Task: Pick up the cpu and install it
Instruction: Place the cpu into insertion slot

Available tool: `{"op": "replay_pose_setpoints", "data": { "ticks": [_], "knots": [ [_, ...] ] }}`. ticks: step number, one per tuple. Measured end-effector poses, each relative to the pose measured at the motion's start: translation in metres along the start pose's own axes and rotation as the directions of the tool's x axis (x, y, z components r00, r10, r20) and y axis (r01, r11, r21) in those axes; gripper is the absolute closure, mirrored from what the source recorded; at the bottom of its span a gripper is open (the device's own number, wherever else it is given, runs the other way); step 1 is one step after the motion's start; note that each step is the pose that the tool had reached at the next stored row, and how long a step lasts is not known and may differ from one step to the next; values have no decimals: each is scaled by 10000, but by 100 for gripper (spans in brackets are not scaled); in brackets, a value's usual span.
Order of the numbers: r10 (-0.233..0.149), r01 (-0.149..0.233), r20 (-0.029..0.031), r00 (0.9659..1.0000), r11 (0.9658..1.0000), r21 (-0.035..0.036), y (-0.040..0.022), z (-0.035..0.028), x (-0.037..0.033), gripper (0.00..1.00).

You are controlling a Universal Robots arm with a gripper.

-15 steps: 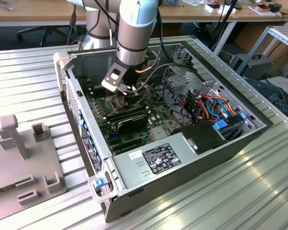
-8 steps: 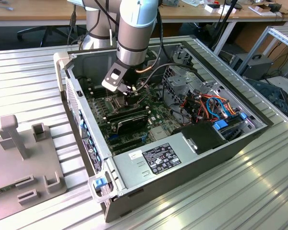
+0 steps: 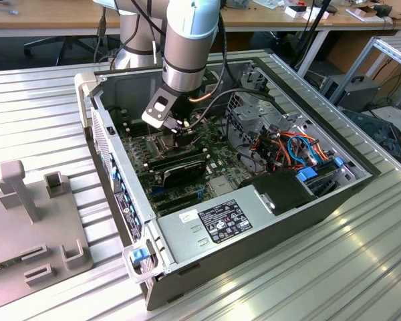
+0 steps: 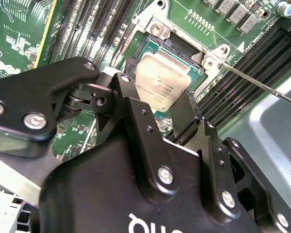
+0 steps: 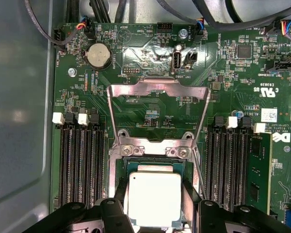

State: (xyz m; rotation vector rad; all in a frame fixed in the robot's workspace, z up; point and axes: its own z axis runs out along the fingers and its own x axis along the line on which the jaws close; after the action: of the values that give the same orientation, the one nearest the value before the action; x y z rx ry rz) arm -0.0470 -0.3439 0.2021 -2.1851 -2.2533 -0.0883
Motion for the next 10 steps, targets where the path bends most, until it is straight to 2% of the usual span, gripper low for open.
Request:
{"op": "replay_pose_setpoints", "data": {
  "ticks": [10],
  "knots": [
    [-1,1,0,10000,10000,0,0,4,6,47]
  ]
}}
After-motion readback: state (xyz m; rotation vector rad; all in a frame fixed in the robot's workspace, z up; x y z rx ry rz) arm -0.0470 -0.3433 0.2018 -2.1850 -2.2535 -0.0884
